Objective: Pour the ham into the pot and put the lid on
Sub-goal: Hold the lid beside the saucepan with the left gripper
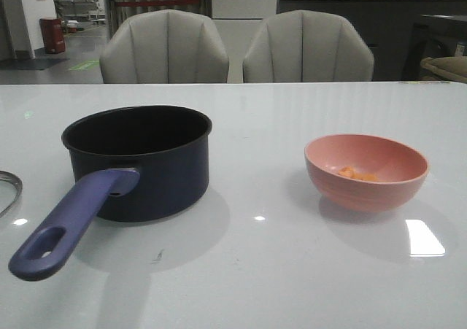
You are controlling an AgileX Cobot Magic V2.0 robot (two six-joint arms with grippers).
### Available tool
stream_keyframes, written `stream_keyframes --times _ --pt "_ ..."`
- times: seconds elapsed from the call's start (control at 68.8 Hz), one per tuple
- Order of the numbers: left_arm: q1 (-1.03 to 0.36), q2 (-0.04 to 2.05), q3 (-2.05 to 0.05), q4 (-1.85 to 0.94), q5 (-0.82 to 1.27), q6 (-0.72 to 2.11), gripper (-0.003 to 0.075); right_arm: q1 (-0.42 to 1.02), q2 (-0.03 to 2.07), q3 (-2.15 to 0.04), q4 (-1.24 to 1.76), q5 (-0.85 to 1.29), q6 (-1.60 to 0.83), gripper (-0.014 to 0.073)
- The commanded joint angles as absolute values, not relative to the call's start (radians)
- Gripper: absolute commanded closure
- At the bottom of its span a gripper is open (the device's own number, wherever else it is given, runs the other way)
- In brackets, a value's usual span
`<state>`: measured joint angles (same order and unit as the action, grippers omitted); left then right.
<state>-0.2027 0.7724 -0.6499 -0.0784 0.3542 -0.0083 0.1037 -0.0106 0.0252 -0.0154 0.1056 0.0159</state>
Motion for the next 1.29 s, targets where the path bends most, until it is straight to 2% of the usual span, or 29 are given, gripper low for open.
stream_keyframes --times 0.0,0.262,0.523,0.756,0.96,1.091,1.28 --pt "-0.228 0.664 -0.63 -0.081 0.284 -0.009 0.0103 0.097 -0.03 0.021 -0.025 0.033 0.017 0.0445" --pt "-0.266 0.369 -0.463 -0.103 0.247 -0.009 0.0103 0.096 -0.03 0.021 -0.025 0.033 0.017 0.0445" --pt "-0.315 0.162 -0.311 -0.1 0.072 -0.009 0.0103 0.096 -0.03 0.021 -0.025 0.033 0.017 0.0445" --pt "-0.315 0.155 -0.276 -0.1 0.026 -0.009 0.0103 0.096 -0.03 0.021 -0.025 0.021 0.017 0.0445" --pt "-0.315 0.155 -0.276 -0.1 0.061 -0.009 0.0103 0.096 -0.03 0.006 -0.025 -0.127 0.017 0.0445" --pt "-0.315 0.155 -0.276 -0.1 0.077 -0.009 0.0103 0.097 0.017 -0.098 -0.025 0.024 0.017 0.0445" --pt "-0.315 0.155 -0.276 -0.1 0.081 -0.009 0.0103 0.097 0.194 -0.254 -0.025 0.215 0.017 0.0445"
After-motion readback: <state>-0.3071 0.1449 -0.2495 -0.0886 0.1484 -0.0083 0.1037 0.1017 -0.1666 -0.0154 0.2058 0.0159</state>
